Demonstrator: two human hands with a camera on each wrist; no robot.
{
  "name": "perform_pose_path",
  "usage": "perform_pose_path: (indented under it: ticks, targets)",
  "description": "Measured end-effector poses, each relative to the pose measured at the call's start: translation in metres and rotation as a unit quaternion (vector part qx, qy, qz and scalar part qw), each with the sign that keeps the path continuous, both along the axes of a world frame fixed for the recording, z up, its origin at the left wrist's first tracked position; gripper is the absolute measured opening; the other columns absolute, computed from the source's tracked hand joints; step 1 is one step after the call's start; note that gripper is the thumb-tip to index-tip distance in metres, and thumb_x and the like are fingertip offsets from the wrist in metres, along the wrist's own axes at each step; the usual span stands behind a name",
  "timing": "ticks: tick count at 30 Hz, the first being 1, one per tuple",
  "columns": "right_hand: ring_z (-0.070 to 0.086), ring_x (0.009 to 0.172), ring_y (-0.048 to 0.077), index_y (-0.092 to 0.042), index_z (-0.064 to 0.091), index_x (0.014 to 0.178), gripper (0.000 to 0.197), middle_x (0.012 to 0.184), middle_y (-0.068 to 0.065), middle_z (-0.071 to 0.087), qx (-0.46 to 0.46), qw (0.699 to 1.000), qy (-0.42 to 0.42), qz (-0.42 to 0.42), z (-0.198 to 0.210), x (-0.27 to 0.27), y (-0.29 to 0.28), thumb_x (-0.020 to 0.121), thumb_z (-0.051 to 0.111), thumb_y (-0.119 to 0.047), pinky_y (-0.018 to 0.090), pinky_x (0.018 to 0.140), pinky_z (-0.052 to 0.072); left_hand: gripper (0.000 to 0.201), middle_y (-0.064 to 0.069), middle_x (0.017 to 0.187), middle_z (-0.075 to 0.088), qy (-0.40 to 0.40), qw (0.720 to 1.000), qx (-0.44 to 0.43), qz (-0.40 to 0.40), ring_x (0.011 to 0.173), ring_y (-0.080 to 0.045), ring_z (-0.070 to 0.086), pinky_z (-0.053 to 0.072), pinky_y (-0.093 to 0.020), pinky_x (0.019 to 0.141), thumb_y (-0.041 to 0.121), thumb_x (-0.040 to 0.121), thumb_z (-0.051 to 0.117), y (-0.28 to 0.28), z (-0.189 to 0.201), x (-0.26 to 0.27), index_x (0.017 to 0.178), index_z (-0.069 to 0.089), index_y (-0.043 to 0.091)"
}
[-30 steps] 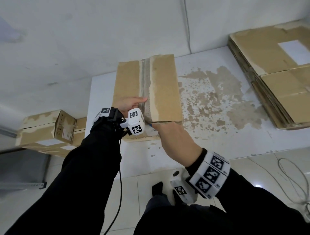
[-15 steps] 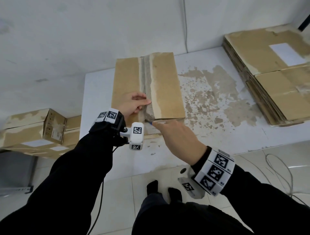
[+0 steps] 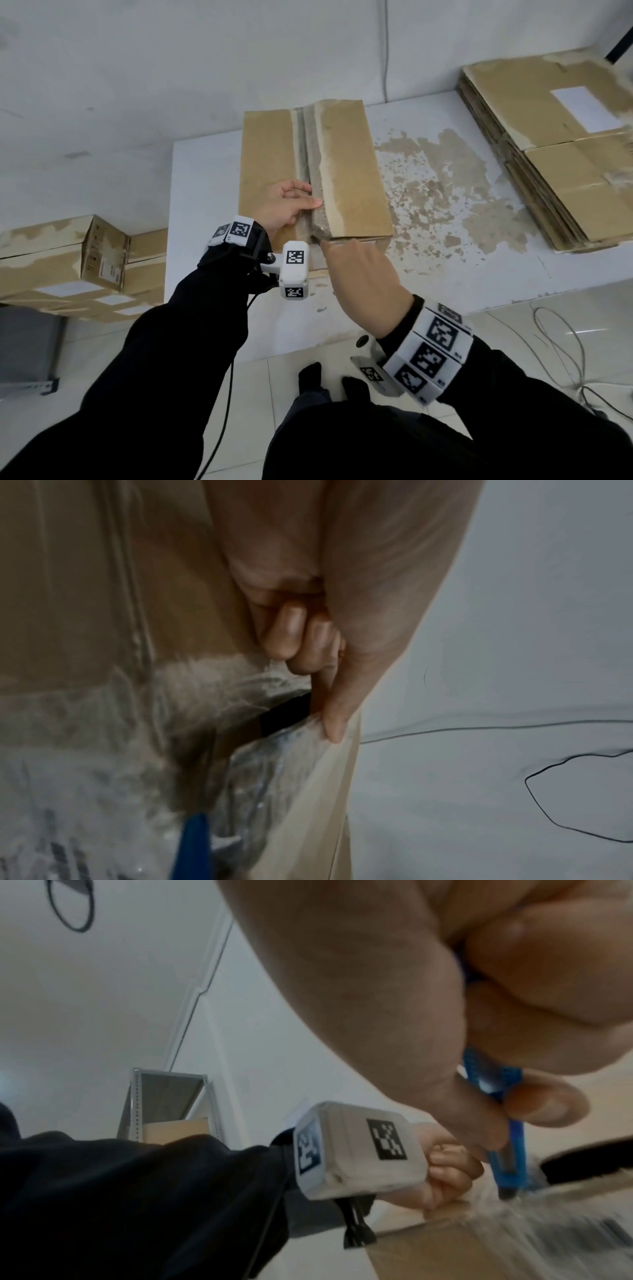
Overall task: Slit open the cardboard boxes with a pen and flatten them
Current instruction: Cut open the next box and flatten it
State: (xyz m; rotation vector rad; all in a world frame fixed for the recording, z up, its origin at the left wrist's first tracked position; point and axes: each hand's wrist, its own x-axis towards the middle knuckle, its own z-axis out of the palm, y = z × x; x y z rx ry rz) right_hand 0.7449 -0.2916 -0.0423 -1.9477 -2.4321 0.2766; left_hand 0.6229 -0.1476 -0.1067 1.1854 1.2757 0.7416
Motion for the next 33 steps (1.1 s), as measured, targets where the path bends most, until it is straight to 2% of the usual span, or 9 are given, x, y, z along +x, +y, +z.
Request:
perform_pose_path:
  ticks: [8, 16, 19, 21, 23, 26, 29, 32, 33]
  targets:
    - [0.062, 0.093, 0.025, -0.017, 0.055, 0.124, 0.033, 0.103, 0.006, 0.061, 0.002, 0.999, -0.041, -0.028, 0.003, -0.002, 0.001, 0.094, 0.047, -0.005, 0.026, 0.049, 0.027, 0.019, 0.013, 0.044, 0.055, 0.005, 1.0, -0.015, -0.004, 0.035, 0.002, 0.037, 0.026, -0.015, 0.038, 0.003, 0.079, 0.073, -0.002, 0.005, 0.001, 0.087, 0.059, 0.013]
    - [0.059, 0.086, 0.026, -0.01, 0.056, 0.122, 0.033, 0.104, 0.011, 0.061, -0.037, 0.995, -0.048, -0.079, -0.007, 0.025, 0.011, 0.095, 0.04, -0.002, 0.029, 0.065, 0.043, 0.018, 0.008, 0.05, 0.049, -0.029, 0.999, -0.032, 0.008, 0.04, -0.005, 0.033, 0.026, -0.018, 0.042, 0.005, 0.08, 0.073, -0.008, 0.008, -0.001, 0.094, 0.063, 0.01]
    - [0.055, 0.063, 0.018, -0.031, 0.05, 0.134, 0.05, 0.078, 0.002, 0.061, -0.056, 0.996, 0.033, -0.053, 0.003, 0.06, -0.01, 0.094, 0.038, -0.004, 0.025, 0.052, 0.041, 0.018, 0.006, 0.053, 0.054, 0.048, 0.998, -0.028, -0.031, 0.044, -0.008, 0.038, 0.031, -0.02, 0.044, 0.018, 0.08, 0.075, -0.005, 0.012, 0.0, 0.092, 0.062, 0.011]
    - [0.04, 0.044, 0.011, -0.037, 0.047, 0.135, 0.046, 0.057, -0.006, 0.05, -0.058, 0.988, 0.134, -0.046, 0.012, 0.071, -0.024, 0.098, 0.04, -0.011, 0.02, 0.042, 0.031, 0.027, 0.003, 0.075, 0.066, 0.127, 0.988, -0.013, -0.086, 0.058, -0.01, 0.053, 0.041, -0.023, 0.053, 0.027, 0.08, 0.075, -0.004, 0.018, 0.004, 0.097, 0.057, 0.015]
    - [0.041, 0.042, 0.01, -0.034, 0.047, 0.135, 0.041, 0.062, -0.004, 0.059, -0.028, 0.974, 0.215, -0.061, 0.01, 0.083, -0.019, 0.099, 0.041, -0.016, 0.02, 0.044, 0.036, 0.033, 0.003, 0.088, 0.066, 0.202, 0.969, 0.035, -0.135, 0.074, -0.011, 0.06, 0.046, -0.025, 0.065, 0.028, 0.082, 0.073, -0.005, 0.025, 0.008, 0.103, 0.049, 0.017]
    - [0.055, 0.054, 0.009, -0.02, 0.051, 0.133, 0.035, 0.081, 0.0, 0.068, 0.03, 0.945, 0.298, -0.128, -0.003, 0.099, 0.005, 0.1, 0.041, -0.015, 0.016, 0.049, 0.043, 0.033, 0.006, 0.07, 0.056, 0.232, 0.951, 0.079, -0.187, 0.065, -0.011, 0.05, 0.037, -0.022, 0.063, 0.019, 0.083, 0.073, -0.006, 0.033, 0.0, 0.099, 0.045, 0.014]
    - [0.058, 0.06, 0.017, -0.007, 0.062, 0.114, 0.027, 0.072, 0.001, 0.063, 0.099, 0.931, 0.305, -0.176, -0.02, 0.114, 0.028, 0.101, 0.04, -0.014, 0.016, 0.05, 0.04, 0.033, 0.008, 0.073, 0.055, 0.324, 0.89, 0.095, -0.305, 0.073, -0.014, 0.05, 0.04, -0.027, 0.073, 0.017, 0.08, 0.075, 0.002, 0.047, -0.019, 0.101, 0.05, 0.019]
    - [0.041, 0.053, 0.012, -0.002, 0.058, 0.105, 0.026, 0.065, 0.002, 0.049, 0.126, 0.914, 0.306, -0.236, -0.032, 0.128, 0.047, 0.101, 0.036, -0.014, 0.02, 0.044, 0.025, 0.031, 0.014, 0.087, 0.059, 0.508, 0.766, 0.138, -0.369, 0.084, -0.011, 0.053, 0.036, -0.025, 0.082, 0.018, 0.081, 0.07, 0.015, 0.067, -0.032, 0.105, 0.054, 0.03]
    - [0.043, 0.056, 0.014, -0.002, 0.055, 0.104, 0.025, 0.071, 0.006, 0.051, 0.107, 0.906, 0.316, -0.258, -0.038, 0.129, 0.051, 0.102, 0.034, -0.015, 0.022, 0.047, 0.03, 0.029, 0.014, 0.092, 0.06, 0.56, 0.728, 0.157, -0.362, 0.088, -0.01, 0.053, 0.033, -0.026, 0.088, 0.018, 0.083, 0.066, 0.018, 0.072, -0.033, 0.107, 0.056, 0.031]
